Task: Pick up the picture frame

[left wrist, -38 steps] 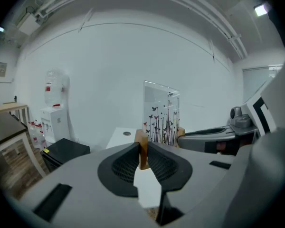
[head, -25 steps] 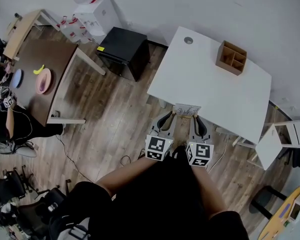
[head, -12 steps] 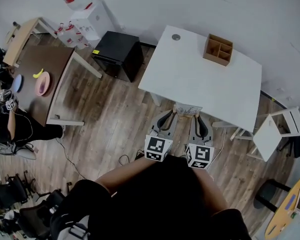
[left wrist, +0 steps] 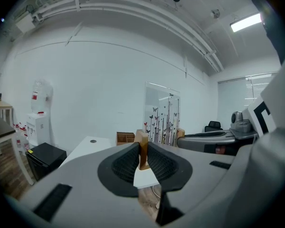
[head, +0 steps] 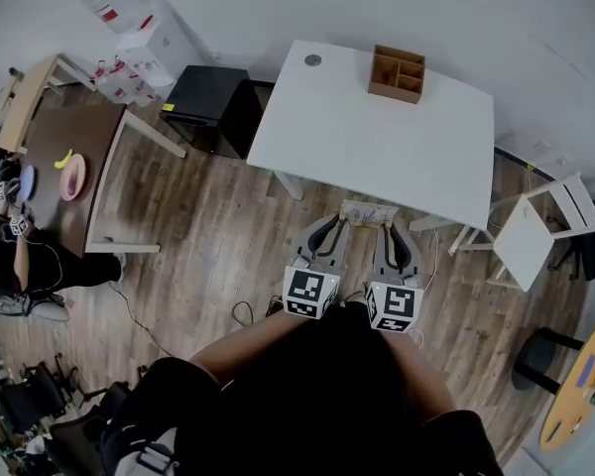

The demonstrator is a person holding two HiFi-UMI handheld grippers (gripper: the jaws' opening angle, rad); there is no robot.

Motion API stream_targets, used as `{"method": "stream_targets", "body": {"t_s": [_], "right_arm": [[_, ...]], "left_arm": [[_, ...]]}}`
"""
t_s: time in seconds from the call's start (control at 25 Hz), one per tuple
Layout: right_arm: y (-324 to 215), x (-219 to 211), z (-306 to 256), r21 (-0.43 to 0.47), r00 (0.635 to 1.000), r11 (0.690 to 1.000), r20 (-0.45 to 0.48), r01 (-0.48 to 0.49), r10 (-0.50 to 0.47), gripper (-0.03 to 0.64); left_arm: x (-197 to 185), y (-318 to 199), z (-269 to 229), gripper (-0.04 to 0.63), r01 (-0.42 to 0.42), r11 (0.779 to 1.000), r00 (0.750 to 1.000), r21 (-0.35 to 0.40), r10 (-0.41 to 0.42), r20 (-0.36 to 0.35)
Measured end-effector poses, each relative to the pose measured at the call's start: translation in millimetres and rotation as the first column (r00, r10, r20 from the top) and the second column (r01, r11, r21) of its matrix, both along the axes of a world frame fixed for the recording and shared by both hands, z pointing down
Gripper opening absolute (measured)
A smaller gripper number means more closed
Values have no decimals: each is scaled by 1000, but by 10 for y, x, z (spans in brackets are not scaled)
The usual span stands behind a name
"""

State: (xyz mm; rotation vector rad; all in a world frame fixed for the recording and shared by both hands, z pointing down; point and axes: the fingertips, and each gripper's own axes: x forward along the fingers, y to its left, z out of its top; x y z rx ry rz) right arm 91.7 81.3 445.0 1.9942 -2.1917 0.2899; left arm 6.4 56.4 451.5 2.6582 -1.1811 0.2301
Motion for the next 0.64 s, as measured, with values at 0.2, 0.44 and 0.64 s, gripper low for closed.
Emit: {"method": "stream_targets", "body": {"t_s": [0.2,0.44,0.64], "right_arm": [[191,202,57,2,1000,1000,19,-8,8,66],[312,401,65,7,999,1000,44,-3,3,66],[447,599,90,9,999,1000,55,2,-3,66]], "left_arm": [[197,185,48,60,6,1000,1000,-7,-6,7],[393,308,34,60,19,1000,1000,-5,-19,20],[586,449,57,60,31,1000,999,-3,-31,32]]}}
